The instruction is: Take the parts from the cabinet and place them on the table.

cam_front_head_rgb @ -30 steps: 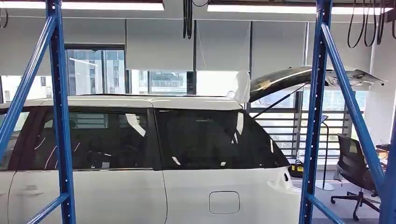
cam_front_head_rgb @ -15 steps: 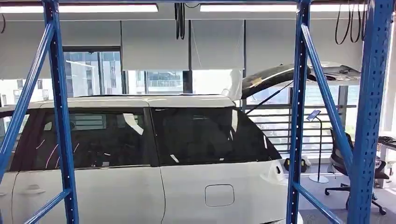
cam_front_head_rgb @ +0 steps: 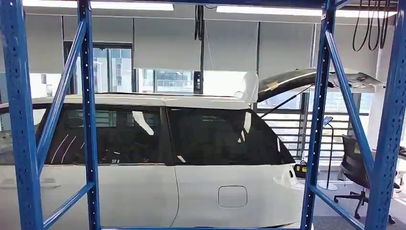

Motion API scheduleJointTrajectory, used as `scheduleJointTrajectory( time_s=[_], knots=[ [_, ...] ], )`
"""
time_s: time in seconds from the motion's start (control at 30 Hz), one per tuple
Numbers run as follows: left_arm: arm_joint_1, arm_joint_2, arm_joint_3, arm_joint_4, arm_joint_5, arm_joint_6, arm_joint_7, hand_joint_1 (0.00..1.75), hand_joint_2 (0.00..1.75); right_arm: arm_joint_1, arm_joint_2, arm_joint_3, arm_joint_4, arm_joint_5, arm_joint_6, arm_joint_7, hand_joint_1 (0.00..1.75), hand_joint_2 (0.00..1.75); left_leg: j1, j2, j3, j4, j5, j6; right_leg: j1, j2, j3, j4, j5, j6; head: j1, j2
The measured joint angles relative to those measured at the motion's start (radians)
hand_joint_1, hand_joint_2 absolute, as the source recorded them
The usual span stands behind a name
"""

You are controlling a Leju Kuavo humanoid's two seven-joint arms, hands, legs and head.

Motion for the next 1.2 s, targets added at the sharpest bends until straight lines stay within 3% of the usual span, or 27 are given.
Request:
scheduleJointTrajectory(
  time_s=[0.07,0.1,0.13,0.17,0.23,0.27,0.3,0.37,0.4,0.43,0.47,0.53,0.57,0.6,0.63,0.67,0.73,0.77,0.87,0.9,0.93,0.97,1.03,1.07,1.1,1.13,1.2],
  knots=[
    [0.001,0.0,0.0,0.0,0.0,0.0,0.0,0.0,0.0,0.003,0.0,0.0,0.0,0.0,0.0,0.001,1.75,1.75,-0.007,0.0,-0.018,0.001,0.013,0.008,0.003,0.0,-0.044,0.145,-0.065,-0.001,-0.001,0.0],
    [0.002,0.0,0.0,0.0,0.0,-0.002,0.0,0.0,0.0,0.007,0.0,0.0,0.0,0.0,0.0,0.001,1.75,1.75,-0.011,0.0,-0.025,0.001,0.02,0.01,0.005,0.0,-0.042,0.17,-0.061,-0.004,-0.002,0.0],
    [0.002,0.0,0.0,0.0,0.0,-0.002,0.0,0.0,0.0,0.011,0.0,0.0,0.001,0.0,0.0,0.001,1.75,1.75,-0.014,-0.001,-0.032,0.001,0.026,0.01,0.008,0.0,-0.019,0.149,-0.039,-0.007,-0.002,0.0],
    [0.002,0.0,0.0,0.0,0.0,-0.002,0.0,0.0,0.0,0.012,0.0,0.0,0.001,0.0,0.0,0.001,1.75,1.75,-0.018,-0.002,-0.038,0.001,0.031,0.011,0.013,0.0,0.024,0.086,-0.006,-0.014,-0.003,0.0],
    [0.002,0.0,0.0,0.0,0.0,-0.002,0.0,0.0,0.0,0.008,0.0,0.0,0.0,0.001,-0.001,0.001,1.75,1.75,-0.023,-0.002,-0.045,0.001,0.04,0.01,0.027,0.001,0.133,-0.082,0.041,-0.04,-0.002,0.0],
    [0.002,-0.003,0.0,0.0,0.0,-0.002,0.0,0.0,0.0,0.004,0.0,0.0,0.0,0.001,-0.002,0.001,1.75,1.75,-0.029,-0.002,-0.052,0.001,0.044,0.005,0.036,0.0,0.168,-0.137,0.026,-0.053,-0.001,0.0],
    [0.001,-0.003,0.0,0.0,0.0,-0.002,-0.001,0.0,0.0,0.002,0.002,0.0,0.0,0.001,-0.003,0.0,1.75,1.75,-0.024,0.0,-0.054,0.0,0.054,-0.001,0.037,0.001,0.17,-0.149,0.029,-0.046,-0.004,0.0],
    [0.001,-0.003,0.0,0.0,0.0,-0.002,0.0,0.0,0.0,0.002,0.001,0.0,0.0,0.002,-0.004,0.001,1.75,1.75,-0.02,0.0,-0.055,-0.005,0.066,-0.011,0.041,0.002,0.165,-0.151,0.036,-0.044,-0.004,0.0],
    [0.003,-0.003,0.0,0.0,0.001,-0.002,0.001,0.0,0.0,0.004,0.001,0.0,0.0,0.002,-0.004,0.001,1.75,1.75,-0.025,-0.002,-0.056,-0.008,0.073,-0.017,0.035,0.001,0.161,-0.16,0.047,-0.046,-0.004,0.0],
    [0.004,-0.002,0.0,0.0,0.002,-0.002,0.002,0.0,0.0,0.004,0.001,0.0,0.0,0.002,-0.004,0.0,1.75,1.75,-0.02,-0.002,-0.063,0.003,0.052,-0.021,0.019,-0.003,0.159,-0.17,0.06,-0.049,-0.005,0.0],
    [0.004,-0.001,0.0,0.0,0.002,-0.002,0.003,0.0,0.0,0.003,0.002,0.0,0.0,0.002,-0.005,0.0,1.75,1.75,-0.022,-0.001,-0.074,0.037,0.009,-0.024,0.019,-0.003,0.151,-0.171,0.068,-0.06,-0.005,0.0],
    [0.006,-0.001,0.0,0.0,0.002,-0.002,0.003,0.0,0.0,0.004,0.002,0.0,0.0,0.002,-0.006,-0.001,1.75,1.75,-0.016,-0.002,-0.122,0.194,-0.097,-0.029,0.019,-0.004,0.133,-0.17,0.082,-0.067,-0.004,0.0],
    [0.006,-0.001,0.0,0.0,0.002,-0.002,0.003,0.0,0.0,0.004,0.002,0.0,0.0,0.002,-0.006,-0.001,1.75,1.75,-0.014,-0.002,-0.138,0.261,-0.125,-0.034,0.019,-0.004,0.124,-0.17,0.088,-0.066,-0.004,0.0],
    [0.006,0.0,0.0,0.0,0.001,-0.001,0.003,0.0,0.0,0.006,0.002,0.0,0.0,0.002,-0.006,-0.001,1.75,1.75,-0.009,-0.002,-0.139,0.298,-0.128,-0.038,0.018,-0.004,0.114,-0.169,0.097,-0.064,-0.004,0.0],
    [0.006,0.001,0.0,0.0,0.0,-0.001,0.003,0.0,0.0,0.007,0.002,0.0,0.001,0.003,-0.006,-0.001,1.75,1.75,-0.003,-0.001,-0.122,0.29,-0.109,-0.042,0.017,-0.004,0.105,-0.167,0.103,-0.061,-0.003,0.0],
    [0.005,0.002,0.0,0.0,0.0,0.001,0.003,0.0,0.0,0.007,0.002,0.0,0.001,0.003,-0.006,-0.001,1.75,1.75,0.002,-0.001,-0.087,0.244,-0.075,-0.048,0.014,-0.003,0.094,-0.164,0.108,-0.056,-0.003,0.0],
    [0.005,0.003,0.0,0.0,-0.001,0.002,0.003,0.0,0.0,0.007,0.001,-0.001,0.002,0.003,-0.006,-0.001,1.75,1.75,0.013,0.001,0.021,0.076,-0.018,-0.057,0.006,-0.003,0.077,-0.147,0.112,-0.048,-0.001,0.0],
    [0.004,0.002,0.0,0.0,-0.001,0.002,0.003,0.0,0.0,0.005,0.001,-0.001,0.002,0.003,-0.006,-0.001,1.75,1.75,0.01,-0.001,0.056,0.021,-0.043,-0.066,0.012,-0.003,0.064,-0.139,0.113,-0.042,0.0,0.0],
    [0.003,0.002,0.0,0.0,-0.003,0.001,0.003,0.0,0.0,0.005,0.0,-0.001,0.002,0.003,-0.006,-0.001,1.75,1.75,0.001,-0.006,0.041,0.011,-0.039,-0.052,0.014,-0.003,0.052,-0.137,0.136,-0.022,0.002,0.001],
    [0.004,0.002,0.0,0.0,-0.003,0.001,0.003,0.0,0.0,0.005,0.0,-0.001,0.002,0.003,-0.006,-0.001,1.75,1.75,0.0,-0.006,0.037,0.01,-0.033,-0.041,0.013,-0.003,0.05,-0.139,0.142,-0.015,0.003,0.0],
    [0.004,0.002,0.0,0.0,-0.003,0.001,0.003,0.0,0.0,0.005,-0.005,-0.002,0.005,0.004,-0.006,0.0,1.75,1.75,0.008,-0.001,0.03,0.005,-0.022,-0.024,0.011,-0.003,0.043,-0.133,0.129,-0.01,0.002,0.0],
    [0.003,0.002,0.0,0.0,-0.003,0.001,0.003,0.0,0.0,0.004,-0.005,-0.002,0.005,0.004,-0.006,0.0,1.75,1.75,0.005,-0.001,0.021,0.004,-0.014,-0.012,0.009,-0.003,0.032,-0.108,0.089,-0.009,0.004,0.0],
    [0.0,0.002,0.0,0.0,-0.003,0.001,0.003,0.0,0.0,0.004,-0.006,-0.002,0.005,0.005,-0.006,0.0,1.75,1.75,0.0,0.0,0.0,0.005,0.002,0.005,0.009,-0.003,-0.011,0.032,-0.018,-0.008,0.003,0.0],
    [0.001,0.002,0.0,0.0,-0.003,0.001,0.003,0.0,0.0,0.004,-0.006,-0.002,0.005,0.005,-0.006,0.0,1.75,1.75,-0.002,0.0,-0.012,0.005,0.01,0.007,0.009,-0.003,-0.034,0.11,-0.057,-0.007,0.004,0.0],
    [0.001,0.002,0.0,0.0,-0.003,0.001,0.002,0.0,0.0,0.006,-0.007,-0.002,0.006,0.006,-0.005,0.001,1.75,1.75,-0.005,0.0,-0.024,0.006,0.02,0.008,0.009,-0.003,-0.045,0.17,-0.07,-0.008,0.003,0.0],
    [0.001,0.002,0.0,0.0,-0.003,0.001,0.001,0.0,0.0,0.006,-0.007,-0.002,0.007,0.006,-0.005,0.001,1.75,1.75,-0.006,0.0,-0.035,0.006,0.029,0.008,0.01,-0.003,-0.034,0.178,-0.053,-0.009,0.003,0.0],
    [0.001,0.002,0.0,0.0,-0.003,0.001,0.001,0.0,0.0,0.005,-0.007,-0.002,0.008,0.009,-0.005,0.001,1.75,1.75,-0.009,-0.001,-0.054,0.007,0.045,0.007,0.011,-0.003,0.042,0.08,0.017,-0.015,0.002,0.0]
  ],
)
